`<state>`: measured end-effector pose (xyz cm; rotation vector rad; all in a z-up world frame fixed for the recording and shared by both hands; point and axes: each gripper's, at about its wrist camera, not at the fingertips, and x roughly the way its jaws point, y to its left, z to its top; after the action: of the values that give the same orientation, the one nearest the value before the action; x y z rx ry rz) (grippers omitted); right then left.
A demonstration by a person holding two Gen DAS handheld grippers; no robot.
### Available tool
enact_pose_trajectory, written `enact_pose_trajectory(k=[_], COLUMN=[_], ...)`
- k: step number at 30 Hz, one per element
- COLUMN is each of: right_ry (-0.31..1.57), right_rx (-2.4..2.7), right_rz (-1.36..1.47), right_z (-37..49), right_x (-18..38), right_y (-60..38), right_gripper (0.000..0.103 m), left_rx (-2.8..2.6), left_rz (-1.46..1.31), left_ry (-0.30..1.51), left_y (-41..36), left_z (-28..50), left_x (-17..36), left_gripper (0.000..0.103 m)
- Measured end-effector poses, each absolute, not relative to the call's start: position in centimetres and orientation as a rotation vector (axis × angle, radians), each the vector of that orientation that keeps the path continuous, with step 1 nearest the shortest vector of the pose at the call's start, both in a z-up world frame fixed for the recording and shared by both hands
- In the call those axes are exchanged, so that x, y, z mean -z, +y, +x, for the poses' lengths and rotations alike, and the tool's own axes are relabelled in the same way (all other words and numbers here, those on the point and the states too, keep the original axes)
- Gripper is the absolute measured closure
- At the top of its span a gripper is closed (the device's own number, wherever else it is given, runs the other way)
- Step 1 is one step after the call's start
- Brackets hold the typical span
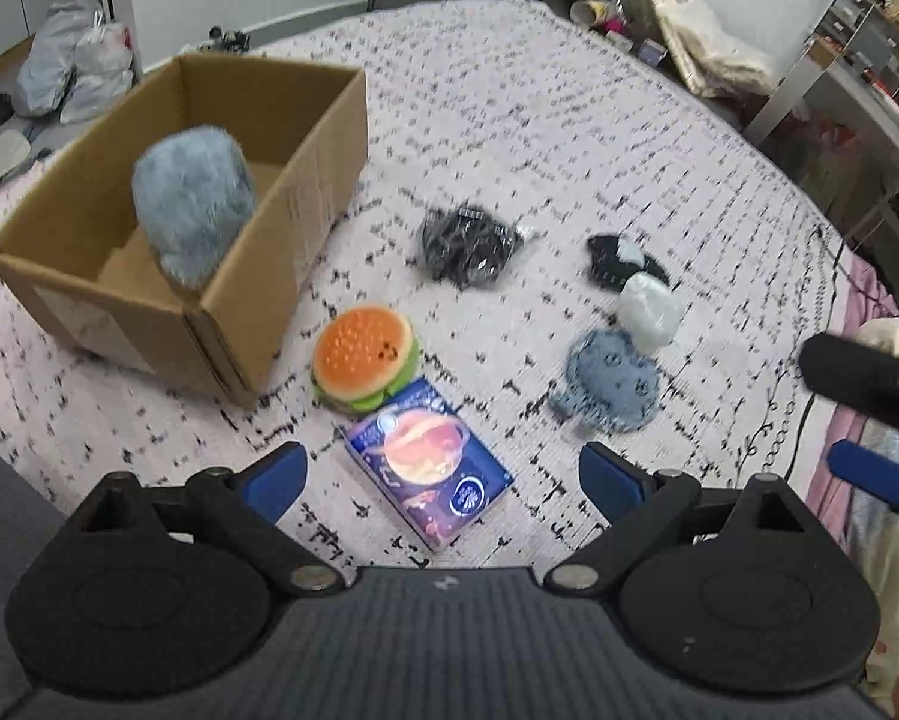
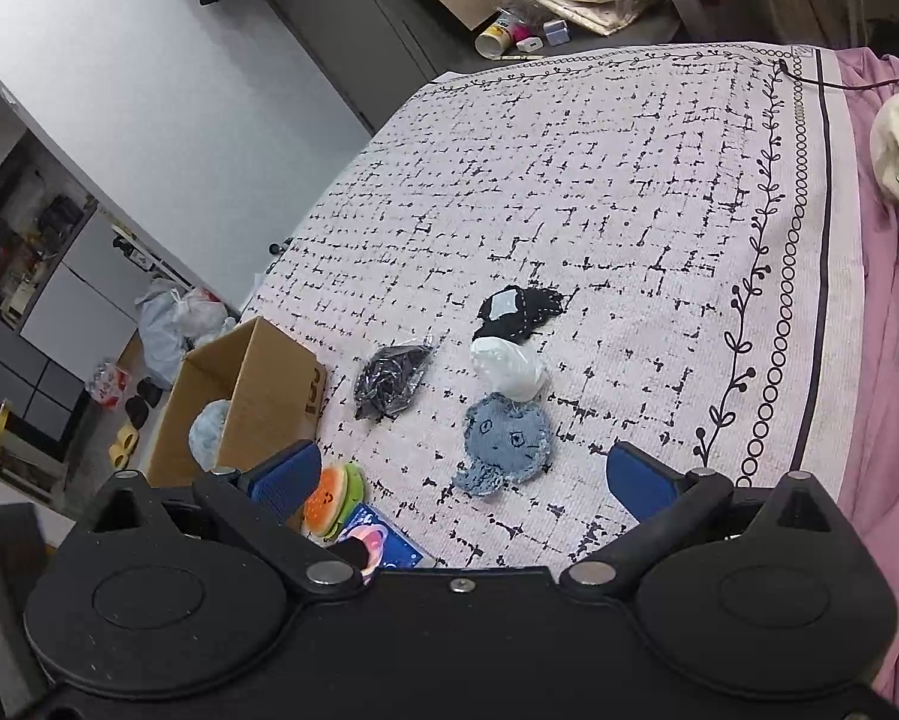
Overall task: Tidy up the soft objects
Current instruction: 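Withdraw both grippers from the box toward the remaining items, then grasp the blue Vinda tissue pack with the left gripper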
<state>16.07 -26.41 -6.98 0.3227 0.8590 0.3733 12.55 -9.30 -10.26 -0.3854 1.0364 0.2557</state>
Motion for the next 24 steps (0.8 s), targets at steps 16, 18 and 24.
enact_pose_trajectory(k=[16, 18, 24], right_ry=[0.898, 0.901, 0.946], right_rx=[-0.367, -0.371, -0.384], right_rz=[0.32, 0.316, 0.319], right_z=[17.7, 18.0, 19.1], right_x=[8.8, 9.1, 10.4], right_y=[-26.7, -26.5, -25.9], right_gripper=[0.001, 0.001, 0.007], left_rx=[-0.308, -0.315, -0.331], left_rz=[-0.426, -0.428, -0.449], left_ry=[1.137, 1.136, 1.131], left_y=[-9.7, -9.6, -9.2], left_z=[14.5, 14.7, 15.1], left_x=[15.3, 15.5, 16.4], left_gripper=[0.007, 0.007, 0.01])
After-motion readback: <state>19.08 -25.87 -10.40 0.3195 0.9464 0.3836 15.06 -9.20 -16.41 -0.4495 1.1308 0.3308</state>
